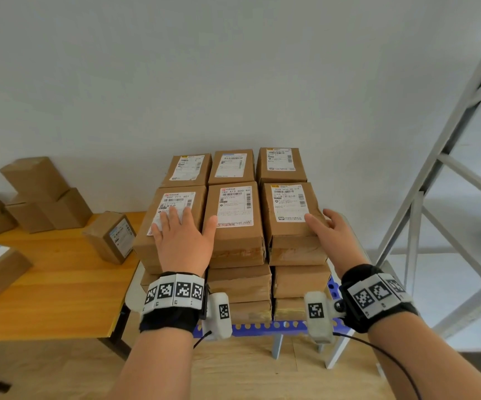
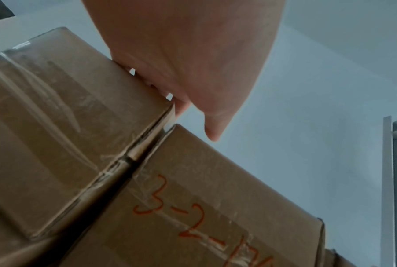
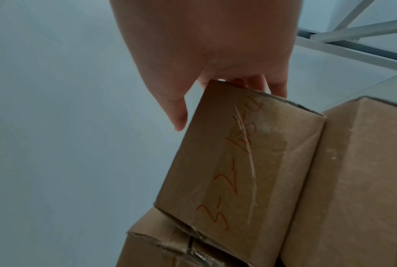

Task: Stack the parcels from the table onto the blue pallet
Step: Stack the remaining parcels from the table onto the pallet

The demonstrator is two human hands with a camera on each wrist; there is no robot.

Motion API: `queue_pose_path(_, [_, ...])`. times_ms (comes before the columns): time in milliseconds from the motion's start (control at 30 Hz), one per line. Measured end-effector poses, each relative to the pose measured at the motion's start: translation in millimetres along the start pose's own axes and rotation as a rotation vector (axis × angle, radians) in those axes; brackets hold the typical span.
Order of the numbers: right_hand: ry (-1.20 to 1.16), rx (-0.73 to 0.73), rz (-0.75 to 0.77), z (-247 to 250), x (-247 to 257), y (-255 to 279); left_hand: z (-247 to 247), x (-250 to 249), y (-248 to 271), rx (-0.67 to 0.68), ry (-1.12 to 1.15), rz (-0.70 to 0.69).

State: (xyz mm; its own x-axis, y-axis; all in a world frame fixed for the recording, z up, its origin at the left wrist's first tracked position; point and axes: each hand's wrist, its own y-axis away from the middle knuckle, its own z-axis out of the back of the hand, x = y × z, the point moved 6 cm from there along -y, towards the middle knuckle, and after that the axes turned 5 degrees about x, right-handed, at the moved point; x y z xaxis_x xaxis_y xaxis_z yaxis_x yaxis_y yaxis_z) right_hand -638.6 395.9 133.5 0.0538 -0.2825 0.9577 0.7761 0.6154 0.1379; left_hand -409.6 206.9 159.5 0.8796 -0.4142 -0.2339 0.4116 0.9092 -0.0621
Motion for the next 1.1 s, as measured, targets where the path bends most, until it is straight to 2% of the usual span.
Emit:
queue_pose_path(300, [0.034, -0.120, 0.254, -7.1, 55.8, 22.8, 19.9, 6.3, 6.1, -0.058, 0.081, -0.021])
queue_pose_path(533, [-0.030, -0.015, 0.365, -72.0, 109.6, 52.6, 47.9, 53.7, 5.4, -0.130, 0.111, -0.010])
queue_pose_path(733, [-0.068, 0.137, 0.430, -169.2, 142.2, 81.4, 73.7, 144.6, 4.4, -0.194, 0.221, 0.054])
queue_pose_path(1100, [-0.096, 0.344, 0.360, -392.8, 149.9, 141.1, 88.2, 371.6, 10.0, -0.112, 0.264, 0.228])
